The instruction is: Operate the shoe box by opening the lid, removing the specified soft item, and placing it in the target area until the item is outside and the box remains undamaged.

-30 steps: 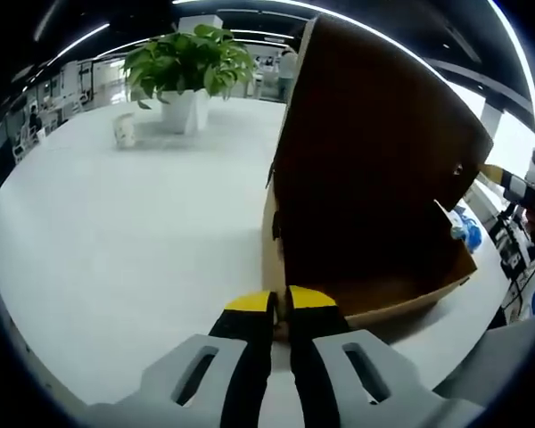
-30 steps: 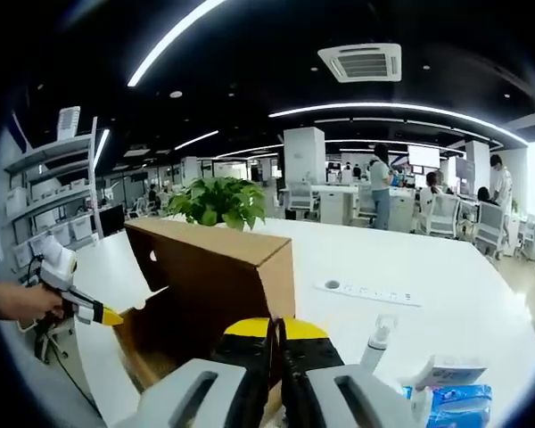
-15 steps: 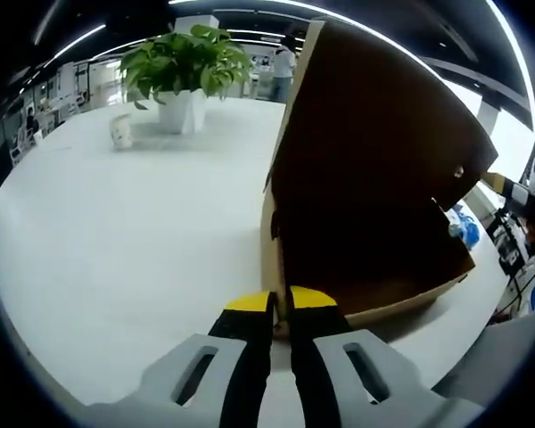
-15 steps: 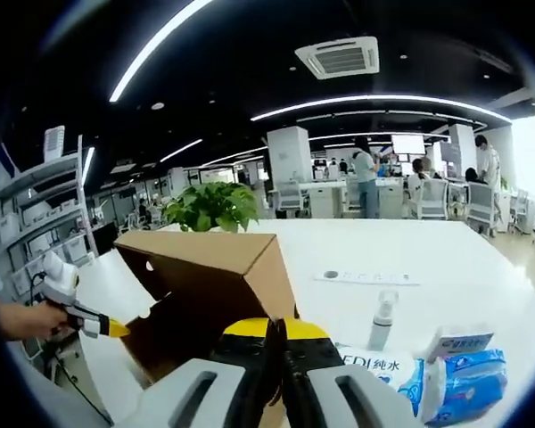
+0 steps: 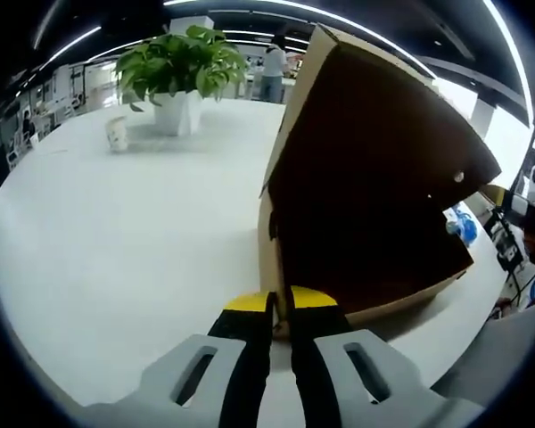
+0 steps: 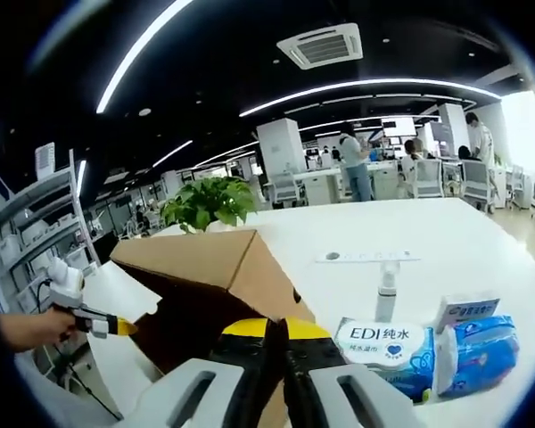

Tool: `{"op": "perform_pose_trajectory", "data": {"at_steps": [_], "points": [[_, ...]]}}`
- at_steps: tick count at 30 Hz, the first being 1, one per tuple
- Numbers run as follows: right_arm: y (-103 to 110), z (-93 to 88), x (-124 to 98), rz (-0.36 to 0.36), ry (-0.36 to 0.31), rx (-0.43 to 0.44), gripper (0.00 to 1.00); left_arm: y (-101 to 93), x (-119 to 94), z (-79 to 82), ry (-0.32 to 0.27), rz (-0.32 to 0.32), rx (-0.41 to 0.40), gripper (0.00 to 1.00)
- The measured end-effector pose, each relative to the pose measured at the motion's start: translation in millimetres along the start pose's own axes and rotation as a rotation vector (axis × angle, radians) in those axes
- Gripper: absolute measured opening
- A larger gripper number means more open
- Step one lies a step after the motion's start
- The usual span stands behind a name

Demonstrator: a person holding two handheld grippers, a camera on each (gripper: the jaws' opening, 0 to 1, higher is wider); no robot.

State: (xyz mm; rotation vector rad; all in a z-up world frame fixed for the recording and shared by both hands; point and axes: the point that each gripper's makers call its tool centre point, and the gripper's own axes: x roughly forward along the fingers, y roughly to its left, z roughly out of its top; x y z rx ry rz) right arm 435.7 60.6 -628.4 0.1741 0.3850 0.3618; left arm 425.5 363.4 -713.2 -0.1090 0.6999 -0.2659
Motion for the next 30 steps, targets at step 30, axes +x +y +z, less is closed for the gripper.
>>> {"op": "perform_pose_trajectory", "data": {"at_steps": [30], "points": [[2.2,-36.0,-6.4,0.014,0.069,0.027,0.00,-5.3,-2.2,2.2,-0.047,-0.019,0.065,0.07]]}}
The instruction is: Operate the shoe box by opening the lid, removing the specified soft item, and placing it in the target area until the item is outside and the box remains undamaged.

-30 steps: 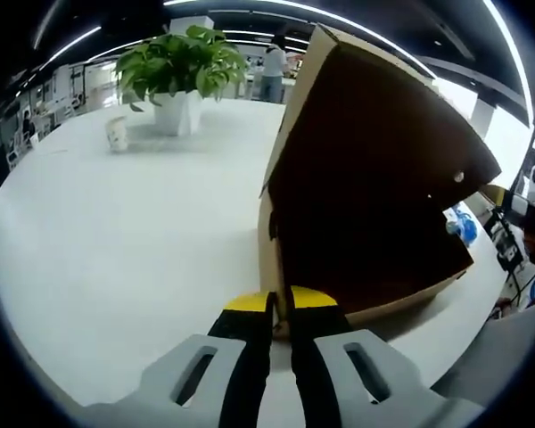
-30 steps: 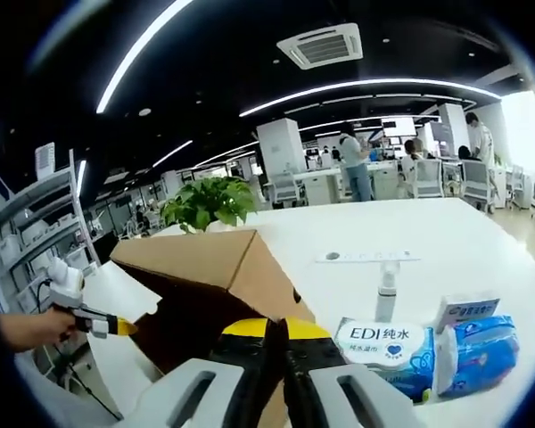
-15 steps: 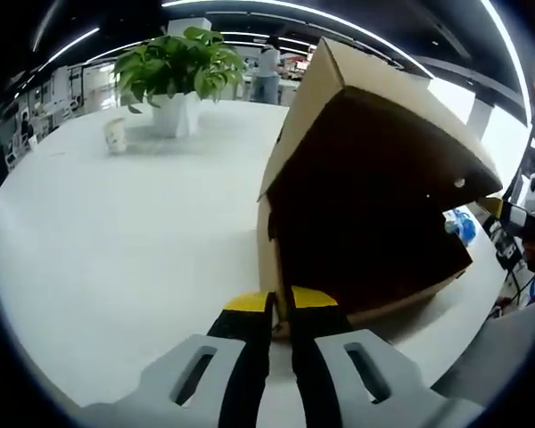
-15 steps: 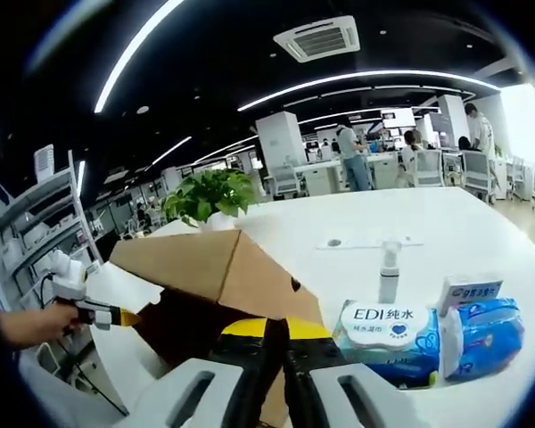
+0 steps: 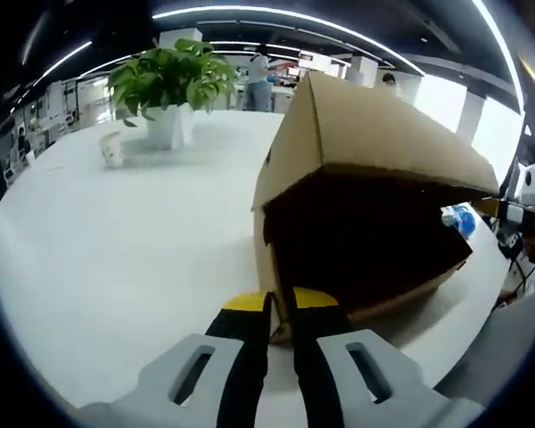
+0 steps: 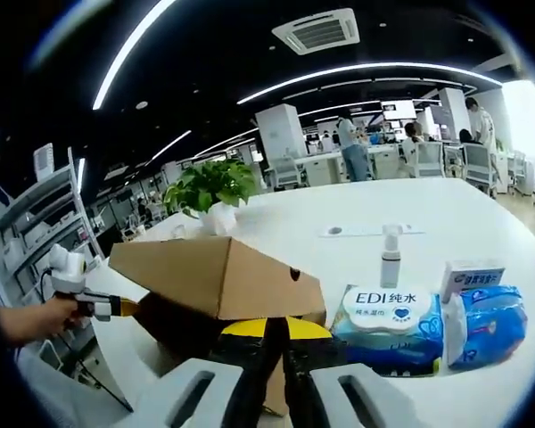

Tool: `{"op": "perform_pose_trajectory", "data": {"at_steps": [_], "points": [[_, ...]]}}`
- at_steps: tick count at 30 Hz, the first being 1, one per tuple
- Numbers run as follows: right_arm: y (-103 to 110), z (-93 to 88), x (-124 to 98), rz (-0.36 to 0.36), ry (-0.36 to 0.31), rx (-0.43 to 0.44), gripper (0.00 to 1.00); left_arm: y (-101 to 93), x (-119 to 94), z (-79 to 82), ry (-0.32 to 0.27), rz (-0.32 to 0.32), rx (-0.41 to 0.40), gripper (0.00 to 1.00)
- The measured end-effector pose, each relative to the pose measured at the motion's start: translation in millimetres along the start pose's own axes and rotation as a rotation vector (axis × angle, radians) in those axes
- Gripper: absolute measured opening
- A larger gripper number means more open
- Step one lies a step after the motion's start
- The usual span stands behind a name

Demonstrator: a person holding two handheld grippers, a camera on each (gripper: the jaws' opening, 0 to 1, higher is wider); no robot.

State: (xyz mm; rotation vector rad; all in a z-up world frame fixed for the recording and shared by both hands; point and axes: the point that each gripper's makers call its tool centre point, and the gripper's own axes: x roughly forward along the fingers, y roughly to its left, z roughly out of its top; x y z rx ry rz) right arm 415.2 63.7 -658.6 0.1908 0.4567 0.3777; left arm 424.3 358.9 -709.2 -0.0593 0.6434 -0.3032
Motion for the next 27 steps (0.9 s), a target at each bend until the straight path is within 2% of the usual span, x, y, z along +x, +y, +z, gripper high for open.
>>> {"op": "perform_pose_trajectory", "data": {"at_steps": [8,16,21,27], "points": [[2.7,-10.0,-1.7,0.021,0.015,-0.014,0.01,-4.3,-3.9,2.7,-0.017,-0.008,0.032,0.15],[6.3,-16.0,-3.9,0.052,0.032,-0.068,0.04,-14.8,-15.9,17.9,-0.098,-0.058,0.078,0.23],[4.8,-20.4,-5.7,0.056,0.045,-0.110,0.08,-23.2,-21.1,25.2,-0.128,-0.093,0.113,0.27],[4.7,-25.9,-8.4,0.084,0.067,-0.175,0.14,-25.4,-21.7,26.1,-0.124,-0.107,0.152,0.31]]}}
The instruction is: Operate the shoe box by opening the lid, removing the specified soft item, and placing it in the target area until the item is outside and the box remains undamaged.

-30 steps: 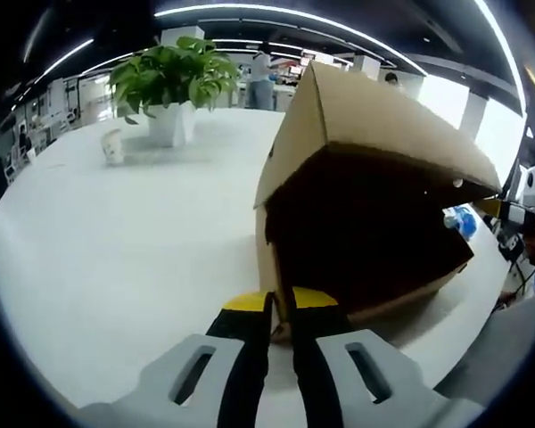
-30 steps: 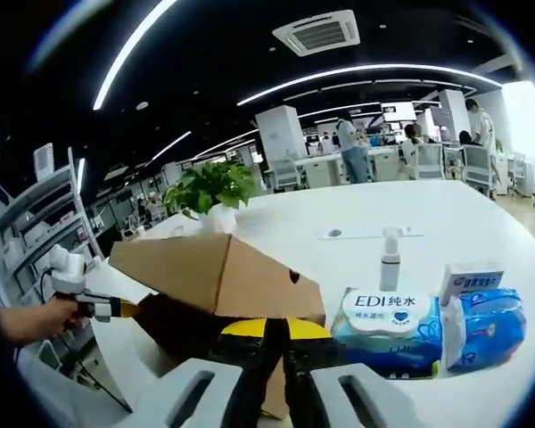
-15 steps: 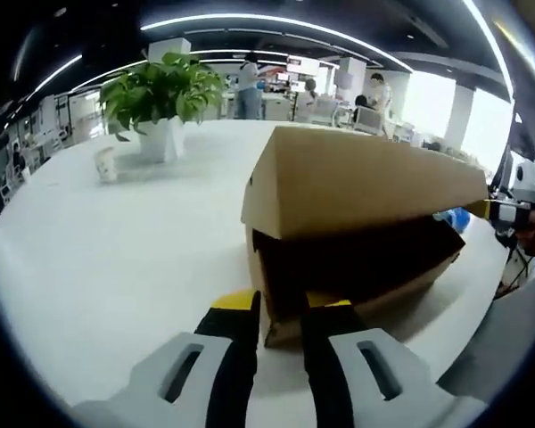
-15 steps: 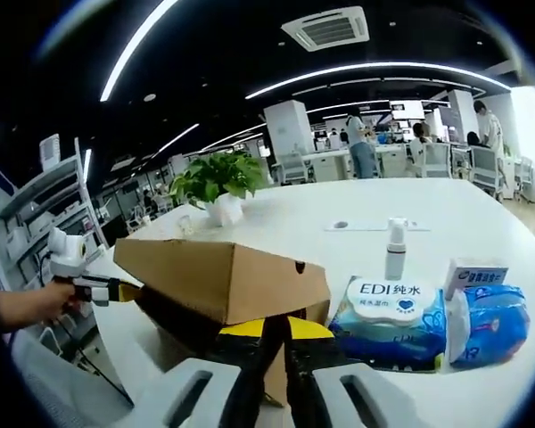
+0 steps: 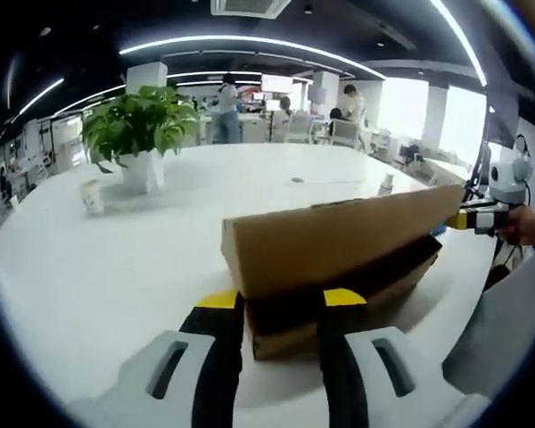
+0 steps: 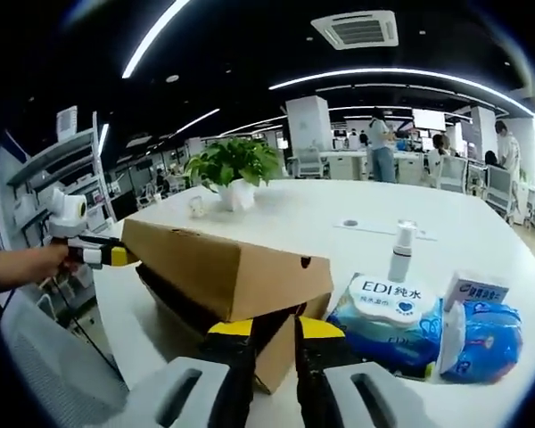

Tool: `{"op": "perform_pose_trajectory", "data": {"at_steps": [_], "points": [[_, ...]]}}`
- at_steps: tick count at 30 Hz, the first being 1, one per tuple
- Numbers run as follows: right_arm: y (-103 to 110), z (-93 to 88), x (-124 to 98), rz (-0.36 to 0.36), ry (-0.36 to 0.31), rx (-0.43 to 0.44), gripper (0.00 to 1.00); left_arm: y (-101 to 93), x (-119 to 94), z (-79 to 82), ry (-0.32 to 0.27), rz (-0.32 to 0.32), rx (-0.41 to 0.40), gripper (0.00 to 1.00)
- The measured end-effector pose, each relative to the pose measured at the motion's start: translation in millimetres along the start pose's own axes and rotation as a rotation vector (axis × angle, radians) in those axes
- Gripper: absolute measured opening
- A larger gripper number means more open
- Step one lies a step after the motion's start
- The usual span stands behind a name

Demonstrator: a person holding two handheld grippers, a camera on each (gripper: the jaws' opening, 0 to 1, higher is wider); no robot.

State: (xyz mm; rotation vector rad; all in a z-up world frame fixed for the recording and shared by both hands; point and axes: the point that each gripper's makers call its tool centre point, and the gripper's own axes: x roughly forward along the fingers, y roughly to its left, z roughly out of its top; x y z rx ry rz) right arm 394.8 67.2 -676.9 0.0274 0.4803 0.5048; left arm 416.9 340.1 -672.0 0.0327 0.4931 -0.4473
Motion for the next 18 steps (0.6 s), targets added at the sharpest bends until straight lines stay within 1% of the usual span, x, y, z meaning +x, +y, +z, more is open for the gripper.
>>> {"op": "perform_pose_trajectory", "data": {"at_steps": [5,8,12,18], "points": [[5.9,-5.0,-0.1,0.046,0.016,-0.038,0.18,1.5,-1.1,2.2,-0.005,-0.002,0.003,0.33],[8.4,-7.6,0.7,0.064,0.024,-0.049,0.21,0.9,-1.5,0.4,0.004,-0.011,0.026,0.35],[14.6,-11.6,1.9,0.094,0.036,-0.087,0.25,-0.9,-2.0,-3.2,0.018,-0.021,0.045,0.37],[17.1,-14.7,2.7,0.103,0.047,-0.098,0.27,-0.6,-3.6,-8.5,0.031,-0.020,0.059,0.39]]}}
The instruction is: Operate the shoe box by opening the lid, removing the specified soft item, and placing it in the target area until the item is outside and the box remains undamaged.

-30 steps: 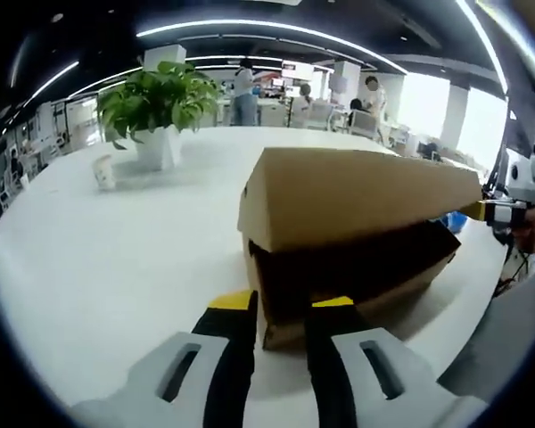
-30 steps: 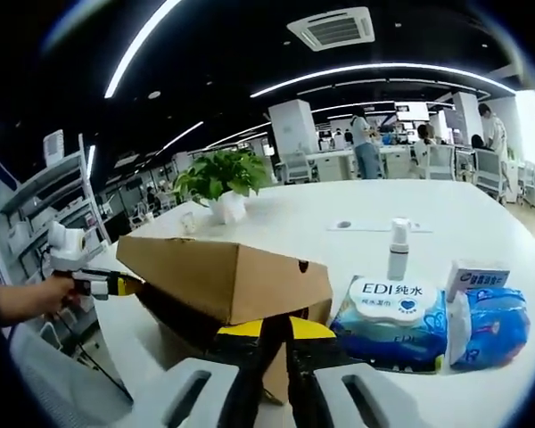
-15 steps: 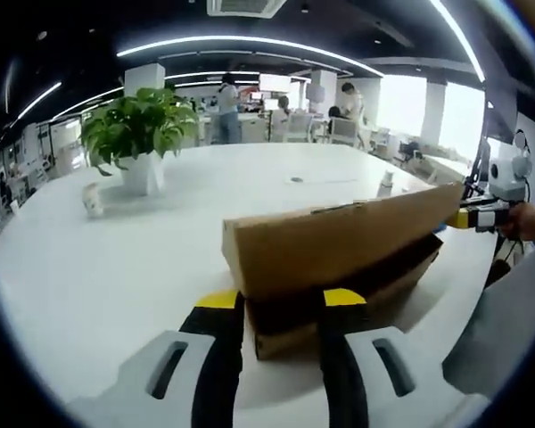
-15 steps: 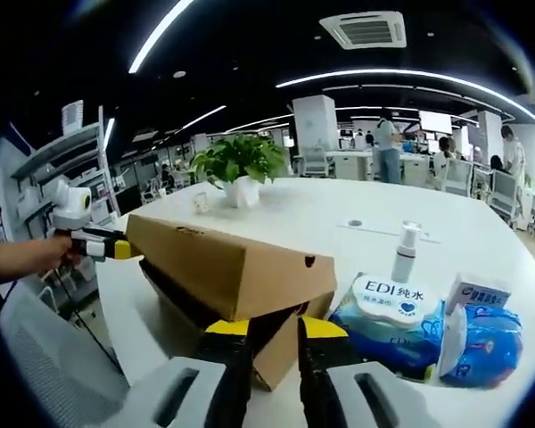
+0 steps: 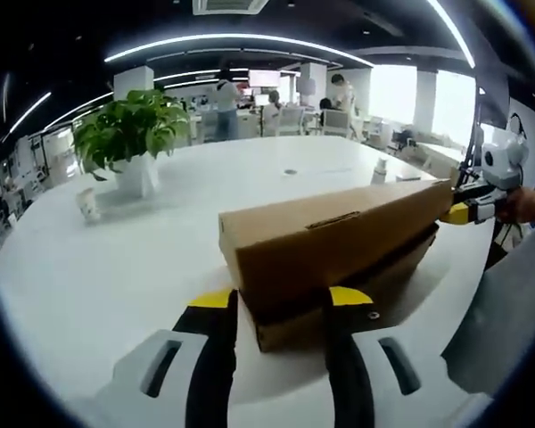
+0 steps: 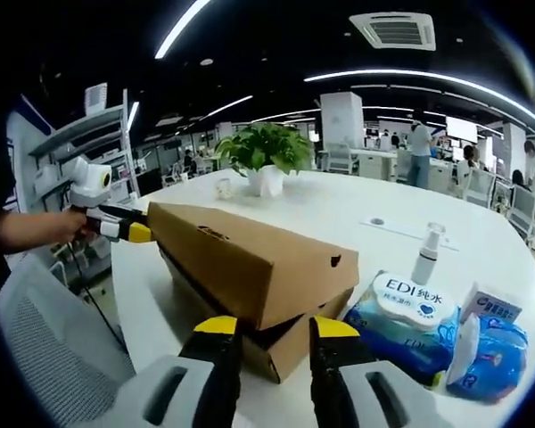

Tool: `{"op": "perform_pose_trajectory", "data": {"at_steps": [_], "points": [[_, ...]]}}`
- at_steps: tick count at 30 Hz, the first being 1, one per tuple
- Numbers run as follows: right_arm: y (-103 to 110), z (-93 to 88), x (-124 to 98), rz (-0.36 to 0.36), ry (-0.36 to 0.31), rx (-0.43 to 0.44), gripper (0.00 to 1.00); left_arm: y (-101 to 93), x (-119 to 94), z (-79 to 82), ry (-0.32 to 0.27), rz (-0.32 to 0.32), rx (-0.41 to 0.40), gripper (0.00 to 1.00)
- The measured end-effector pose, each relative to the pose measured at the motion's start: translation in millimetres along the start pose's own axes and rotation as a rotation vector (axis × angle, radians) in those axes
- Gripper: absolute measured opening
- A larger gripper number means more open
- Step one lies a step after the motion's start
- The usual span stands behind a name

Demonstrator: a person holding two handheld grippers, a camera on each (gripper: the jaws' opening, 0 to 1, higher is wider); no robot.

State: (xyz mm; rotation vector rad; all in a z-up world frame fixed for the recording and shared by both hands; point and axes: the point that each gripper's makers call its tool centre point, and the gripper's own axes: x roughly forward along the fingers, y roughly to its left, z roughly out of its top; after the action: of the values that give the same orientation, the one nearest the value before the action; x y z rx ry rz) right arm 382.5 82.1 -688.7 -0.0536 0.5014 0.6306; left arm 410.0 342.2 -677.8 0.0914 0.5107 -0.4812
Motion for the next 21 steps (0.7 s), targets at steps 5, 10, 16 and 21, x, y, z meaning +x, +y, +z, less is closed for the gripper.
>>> {"op": "perform_pose_trajectory", "data": {"at_steps": [5,10,16,21], "points": [[2.2,-1.0,-0.3,0.006,0.000,-0.025,0.31,-0.3,0.1,-5.3,0.015,0.004,0.014,0.39],[5.5,-4.4,0.4,0.023,0.012,-0.055,0.31,-1.8,-0.1,-10.2,0.027,0.002,0.025,0.41],[10.4,-7.5,4.4,0.037,0.034,-0.096,0.31,-6.4,2.8,-15.5,0.041,-0.009,0.039,0.40],[9.4,-11.2,5.7,0.042,0.049,-0.111,0.31,-7.0,4.3,-18.8,0.048,-0.013,0.049,0.42]]}}
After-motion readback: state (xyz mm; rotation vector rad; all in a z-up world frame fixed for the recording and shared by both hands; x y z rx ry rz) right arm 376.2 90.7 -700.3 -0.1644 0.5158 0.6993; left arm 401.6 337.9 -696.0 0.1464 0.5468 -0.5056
